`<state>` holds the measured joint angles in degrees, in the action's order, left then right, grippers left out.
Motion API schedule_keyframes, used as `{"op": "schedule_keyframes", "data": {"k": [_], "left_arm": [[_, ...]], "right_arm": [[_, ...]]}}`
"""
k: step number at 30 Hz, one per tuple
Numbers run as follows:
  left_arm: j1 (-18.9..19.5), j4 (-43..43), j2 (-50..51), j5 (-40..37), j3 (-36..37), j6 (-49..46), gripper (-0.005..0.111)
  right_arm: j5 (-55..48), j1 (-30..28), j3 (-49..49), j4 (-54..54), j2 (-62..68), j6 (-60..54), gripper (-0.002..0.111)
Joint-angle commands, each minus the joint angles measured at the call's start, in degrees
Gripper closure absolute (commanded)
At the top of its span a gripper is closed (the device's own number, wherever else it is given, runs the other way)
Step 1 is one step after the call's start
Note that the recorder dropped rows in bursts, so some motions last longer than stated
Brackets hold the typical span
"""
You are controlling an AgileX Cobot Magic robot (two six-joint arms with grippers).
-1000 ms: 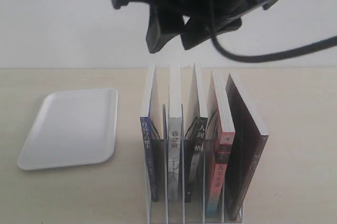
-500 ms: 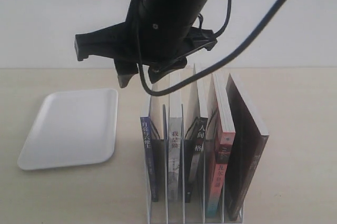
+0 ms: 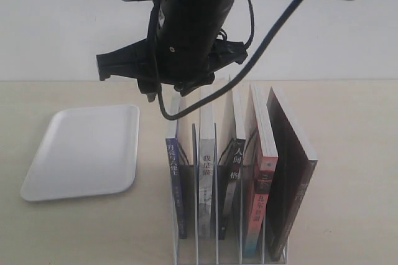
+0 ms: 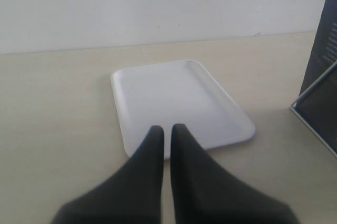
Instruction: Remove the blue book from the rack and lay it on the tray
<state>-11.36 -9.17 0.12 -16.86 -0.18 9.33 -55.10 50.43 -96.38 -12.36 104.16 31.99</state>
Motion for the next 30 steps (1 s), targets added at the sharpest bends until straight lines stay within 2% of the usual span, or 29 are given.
{"op": "schedule_keyframes", "data": {"k": [1,17,19,22,23,30], "left_arm": [[0.18,0.16,-0.12,0.07,0.18,-0.23,0.103],[0.18,0.16,-0.12,0.07,0.18,-0.23,0.103],[0.18,0.16,-0.12,0.07,0.18,-0.23,0.103],[0.18,0.16,-0.12,0.07,0.18,-0.23,0.103],[0.18,0.16,-0.12,0.07,0.18,-0.23,0.103],[0.18,0.16,-0.12,0.07,0.18,-0.23,0.103]], "right_arm": [[0.52,0.05,-0.29,-1.96,1.37,0.58,0.062],[-0.16,0.05,-0.29,-5.12,4.54,3.70,0.063],[-0.30,0.05,-0.29,-6.05,4.54,4.10,0.069],[-0.23,0.05,-0.29,-6.45,4.54,4.34,0.087],[-0.23,0.05,-0.29,-6.56,4.54,4.34,0.089],[0.78,0.05,-0.29,-6.66,4.54,4.34,0.091]]}}
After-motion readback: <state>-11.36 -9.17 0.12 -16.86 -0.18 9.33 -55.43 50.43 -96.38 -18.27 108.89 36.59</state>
